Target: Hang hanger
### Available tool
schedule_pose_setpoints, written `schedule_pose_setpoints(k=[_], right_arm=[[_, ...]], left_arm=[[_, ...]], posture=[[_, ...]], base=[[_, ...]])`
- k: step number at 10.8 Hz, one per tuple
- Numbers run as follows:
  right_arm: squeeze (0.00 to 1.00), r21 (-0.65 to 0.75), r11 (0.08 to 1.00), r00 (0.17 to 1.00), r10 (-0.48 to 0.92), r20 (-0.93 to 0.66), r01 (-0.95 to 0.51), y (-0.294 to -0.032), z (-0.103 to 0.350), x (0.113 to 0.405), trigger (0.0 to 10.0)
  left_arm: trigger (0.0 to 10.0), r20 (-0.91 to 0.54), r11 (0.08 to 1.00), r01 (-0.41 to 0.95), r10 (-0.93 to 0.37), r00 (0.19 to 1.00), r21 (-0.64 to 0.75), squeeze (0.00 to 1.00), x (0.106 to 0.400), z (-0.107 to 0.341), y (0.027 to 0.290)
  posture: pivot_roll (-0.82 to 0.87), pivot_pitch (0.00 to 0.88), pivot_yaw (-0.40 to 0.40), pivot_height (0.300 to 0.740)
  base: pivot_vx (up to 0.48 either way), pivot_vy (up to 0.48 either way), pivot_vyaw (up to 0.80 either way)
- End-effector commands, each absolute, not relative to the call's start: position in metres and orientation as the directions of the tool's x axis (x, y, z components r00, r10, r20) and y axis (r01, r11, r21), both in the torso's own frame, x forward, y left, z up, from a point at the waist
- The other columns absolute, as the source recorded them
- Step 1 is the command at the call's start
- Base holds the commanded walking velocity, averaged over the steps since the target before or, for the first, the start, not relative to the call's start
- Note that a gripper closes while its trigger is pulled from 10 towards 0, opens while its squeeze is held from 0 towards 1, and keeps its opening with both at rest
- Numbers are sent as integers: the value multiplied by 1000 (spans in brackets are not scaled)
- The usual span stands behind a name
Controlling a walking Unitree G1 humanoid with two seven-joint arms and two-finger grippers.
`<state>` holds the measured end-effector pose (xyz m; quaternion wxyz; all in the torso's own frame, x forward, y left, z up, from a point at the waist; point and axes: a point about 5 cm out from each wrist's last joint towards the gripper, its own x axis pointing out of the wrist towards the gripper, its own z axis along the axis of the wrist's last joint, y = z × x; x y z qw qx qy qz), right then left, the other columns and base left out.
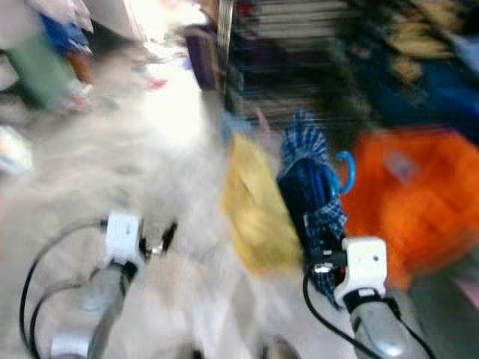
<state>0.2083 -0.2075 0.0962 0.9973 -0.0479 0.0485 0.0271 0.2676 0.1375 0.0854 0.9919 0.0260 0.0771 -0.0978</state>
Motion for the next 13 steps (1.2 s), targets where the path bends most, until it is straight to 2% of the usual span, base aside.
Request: schedule_pose_setpoints(k=[1, 5, 6, 9, 11, 12, 13], right_arm=[[0, -106, 993, 997, 47, -64, -53, -208, 103, 209, 10000], [0, -104, 994, 998, 29, -64, -36, -209, 101, 213, 10000], [0, -103, 994, 998, 25, -56, -31, -209, 100, 219, 10000], [0, -96, 995, 998, 26, -61, -32, -205, 90, 235, 10000], [0, -115, 992, 998, 53, -43, -58, -204, 93, 250, 10000], [0, -99, 994, 998, 50, -41, -54, -205, 93, 252, 10000], [0, 25, 1000, 999, 11, -45, -10, -207, 98, 251, 10000]], left_arm=[[10000, -162, 981, 189, -179, 970, 51, 0, 265, 85, 141], [10000, -174, 965, 247, -230, 957, 83, 0, 261, 82, 144], [10000, -170, 951, 293, -275, 946, 94, 0, 257, 82, 141], [10000, -84, 926, 332, -321, 943, 179, 0, 259, 99, 138], [10000, 27, 881, 369, -393, 919, 296, 0, 268, 129, 135], [10000, 6, 866, 423, -440, 898, 268, 0, 262, 125, 131], [10000, -24, 882, 402, -409, 912, 245, 0, 255, 110, 131]], posture=[[-80, 105, 37, 740], [-73, 90, 36, 740], [-58, 60, 46, 740], [-43, 3, 59, 740], [-52, 0, 45, 740], [-53, 0, 37, 740], [-63, 0, 53, 740]], base=[[-476, 0, 0], [-477, 0, 0], [-420, 0, 0], [0, 0, 0], [0, 0, 0], [0, 0, 0], [0, 0, 0]])
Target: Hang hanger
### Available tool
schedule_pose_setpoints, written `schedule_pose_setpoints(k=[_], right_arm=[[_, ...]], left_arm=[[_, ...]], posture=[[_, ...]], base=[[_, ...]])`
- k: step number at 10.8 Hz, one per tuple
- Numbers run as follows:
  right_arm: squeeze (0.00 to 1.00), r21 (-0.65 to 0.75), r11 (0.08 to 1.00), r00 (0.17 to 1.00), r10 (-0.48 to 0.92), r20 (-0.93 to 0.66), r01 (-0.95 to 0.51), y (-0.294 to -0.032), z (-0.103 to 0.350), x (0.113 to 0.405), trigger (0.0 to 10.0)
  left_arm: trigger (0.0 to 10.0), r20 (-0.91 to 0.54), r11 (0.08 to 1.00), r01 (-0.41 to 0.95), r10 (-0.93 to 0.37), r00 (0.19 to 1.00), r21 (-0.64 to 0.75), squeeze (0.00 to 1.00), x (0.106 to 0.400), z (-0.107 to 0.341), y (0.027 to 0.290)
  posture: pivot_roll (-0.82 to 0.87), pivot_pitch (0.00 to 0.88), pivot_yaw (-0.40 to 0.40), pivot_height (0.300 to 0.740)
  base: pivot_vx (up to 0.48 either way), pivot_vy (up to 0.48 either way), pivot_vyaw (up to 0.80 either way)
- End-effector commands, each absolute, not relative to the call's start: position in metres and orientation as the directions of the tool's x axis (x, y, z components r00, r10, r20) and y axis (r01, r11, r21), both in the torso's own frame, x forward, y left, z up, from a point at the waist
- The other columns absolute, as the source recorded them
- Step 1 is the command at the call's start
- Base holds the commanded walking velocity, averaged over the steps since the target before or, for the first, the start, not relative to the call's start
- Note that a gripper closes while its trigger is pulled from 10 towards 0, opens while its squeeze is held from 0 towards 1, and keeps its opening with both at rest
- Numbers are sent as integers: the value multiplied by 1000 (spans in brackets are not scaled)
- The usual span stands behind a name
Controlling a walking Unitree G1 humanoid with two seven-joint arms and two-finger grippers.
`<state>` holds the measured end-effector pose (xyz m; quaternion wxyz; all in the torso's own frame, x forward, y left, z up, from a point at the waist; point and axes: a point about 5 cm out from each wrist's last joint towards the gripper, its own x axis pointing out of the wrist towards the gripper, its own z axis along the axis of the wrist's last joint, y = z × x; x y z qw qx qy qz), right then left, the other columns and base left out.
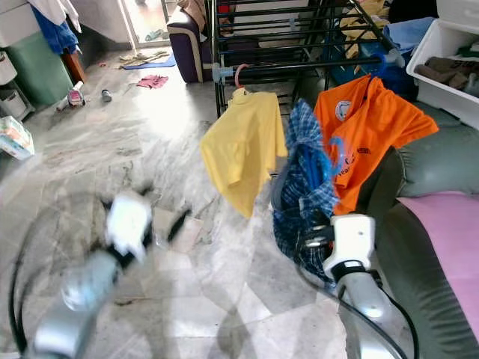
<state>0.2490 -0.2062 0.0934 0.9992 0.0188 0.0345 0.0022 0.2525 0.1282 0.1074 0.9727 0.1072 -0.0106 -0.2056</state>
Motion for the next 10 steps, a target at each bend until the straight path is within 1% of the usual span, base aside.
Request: schedule_pose_setpoints(k=[1, 2, 3, 4, 5, 6, 7, 8, 9, 10], right_arm=[[0, 71, 997, 999, -12, -50, 16, -210, 103, 246, 10000], [0, 38, 999, 999, 17, -47, -16, -215, 108, 237, 10000], [0, 57, 998, 997, -14, -78, 19, -228, 106, 229, 10000], [0, 92, 994, 994, -43, -96, 52, -231, 103, 223, 10000], [0, 74, 997, 994, -26, -109, 34, -219, 98, 218, 10000], [0, 72, 996, 994, -46, -103, 54, -213, 96, 218, 10000], [0, 107, 989, 991, -86, -101, 97, -206, 95, 220, 10000], [0, 75, 994, 994, -73, -78, 79, -191, 95, 221, 10000], [0, 75, 994, 995, -78, -62, 83, -186, 97, 226, 10000], [0, 47, 996, 997, -70, -45, 72, -186, 101, 229, 10000]], left_arm=[[10000, -28, 899, 382, -385, 922, 212, 0, 251, 104, 129], [10000, -37, 919, 353, -352, 935, 178, 0, 249, 99, 132], [10000, -57, 933, 318, -313, 948, 169, 0, 250, 95, 143], [10000, -79, 931, 326, -317, 945, 166, 0, 248, 91, 146], [10000, -101, 940, 305, -292, 951, 153, 0, 246, 86, 145], [10000, -112, 943, 299, -284, 952, 148, 0, 243, 81, 143], [10000, -115, 945, 291, -276, 954, 150, 0, 243, 78, 141], [10000, -106, 952, 267, -253, 962, 147, 0, 245, 78, 142], [10000, -115, 955, 255, -239, 964, 150, 0, 246, 76, 143], [10000, -124, 953, 263, -246, 961, 149, 0, 245, 74, 141]], posture=[[-68, 0, 59, 740], [-83, 0, 76, 740], [-83, 0, 84, 740], [-91, 0, 92, 740], [-100, 0, 91, 740], [-98, 0, 84, 740], [-95, 0, 81, 740], [-93, 0, 77, 740], [-98, 0, 78, 740], [-102, 0, 78, 740]], base=[[0, 0, 0], [0, 0, 0], [0, 0, 0], [0, 0, 0], [0, 274, 0], [0, 319, 0], [0, 334, 0], [0, 424, 0], [0, 461, 0], [0, 476, 0]])
